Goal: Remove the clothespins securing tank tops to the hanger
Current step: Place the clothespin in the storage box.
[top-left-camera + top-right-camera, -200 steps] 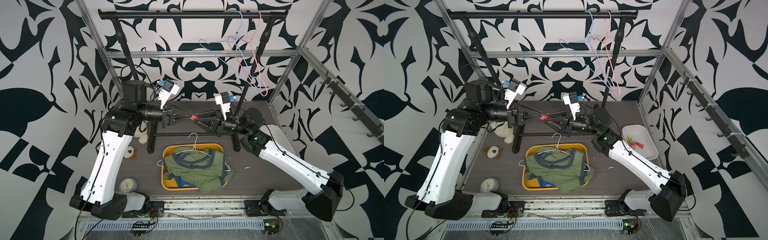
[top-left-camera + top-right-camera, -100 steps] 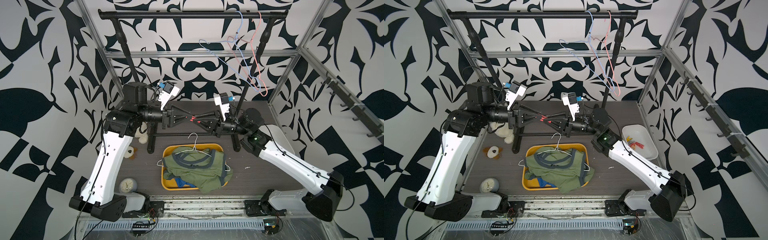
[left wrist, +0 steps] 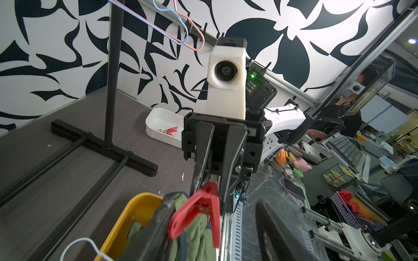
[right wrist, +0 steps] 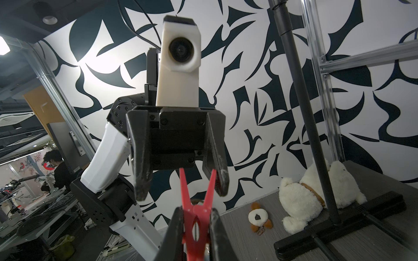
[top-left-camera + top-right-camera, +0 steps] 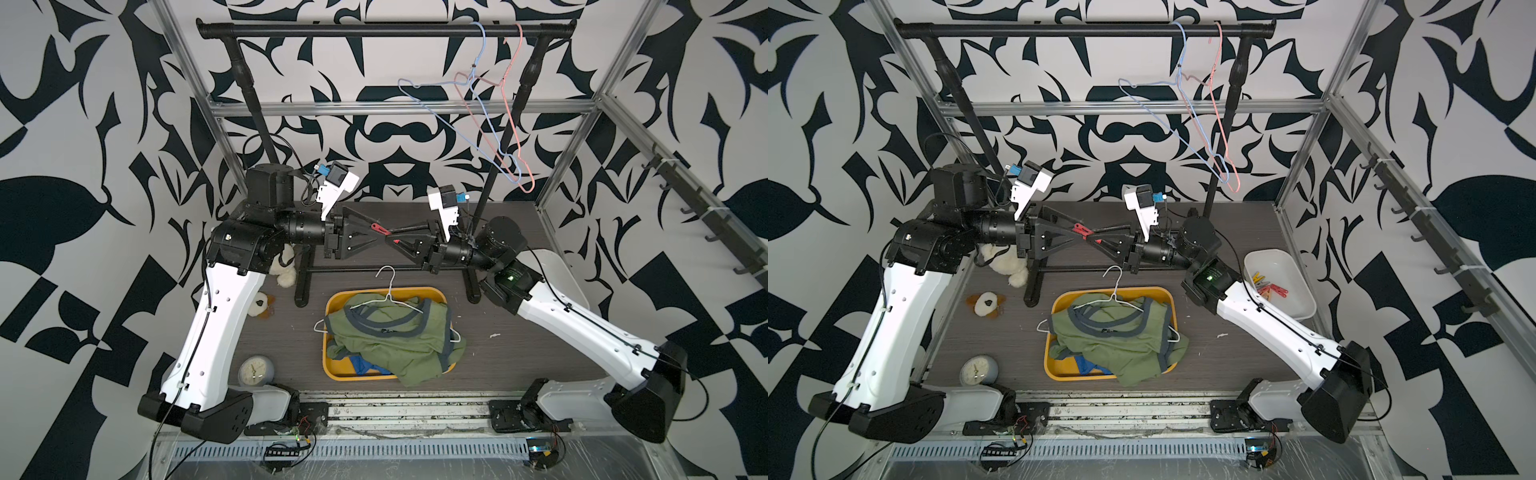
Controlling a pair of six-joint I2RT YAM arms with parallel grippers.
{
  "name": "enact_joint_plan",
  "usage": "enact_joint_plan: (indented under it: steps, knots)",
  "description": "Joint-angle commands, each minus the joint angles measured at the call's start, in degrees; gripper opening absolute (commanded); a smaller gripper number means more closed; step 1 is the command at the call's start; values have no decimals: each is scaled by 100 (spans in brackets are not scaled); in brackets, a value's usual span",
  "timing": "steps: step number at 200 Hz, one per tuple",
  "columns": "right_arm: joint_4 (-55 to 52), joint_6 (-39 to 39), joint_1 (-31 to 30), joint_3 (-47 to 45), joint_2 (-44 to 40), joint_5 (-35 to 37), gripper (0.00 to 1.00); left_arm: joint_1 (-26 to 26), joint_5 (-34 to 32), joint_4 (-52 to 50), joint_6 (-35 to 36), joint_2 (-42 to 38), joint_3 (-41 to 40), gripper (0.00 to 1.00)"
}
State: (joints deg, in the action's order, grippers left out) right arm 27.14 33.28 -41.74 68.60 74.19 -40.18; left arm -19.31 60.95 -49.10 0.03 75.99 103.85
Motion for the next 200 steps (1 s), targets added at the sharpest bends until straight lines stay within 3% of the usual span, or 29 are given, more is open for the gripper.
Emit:
enact_joint_plan:
  steps: [1, 45, 104, 137, 169, 200]
  knots:
    - [-43, -237, 5, -47, -334, 357, 0, -1, -302, -148, 186, -128, 227, 62]
    - [-1751, -825, 215, -547, -1288, 1928, 0, -3, -1485, -180, 138, -190, 459, 64]
    - [-3902, -649, 1699, -1449, -2617, 3739, 0, -11, -2167, -275, 263, -251, 332, 65]
    - [-4849, -511, 2731, -1559, -2568, 4087, 0, -11, -2492, -295, 633, -595, -43, 66]
    - [-5048, -400, 3787, -1812, -2318, 4472, 0, -5, -2667, -355, 1042, -799, -355, 67]
    - [-4657, -160, 4968, -2128, -1749, 4251, 0, -6, -2670, -372, 1265, -977, -708, 68]
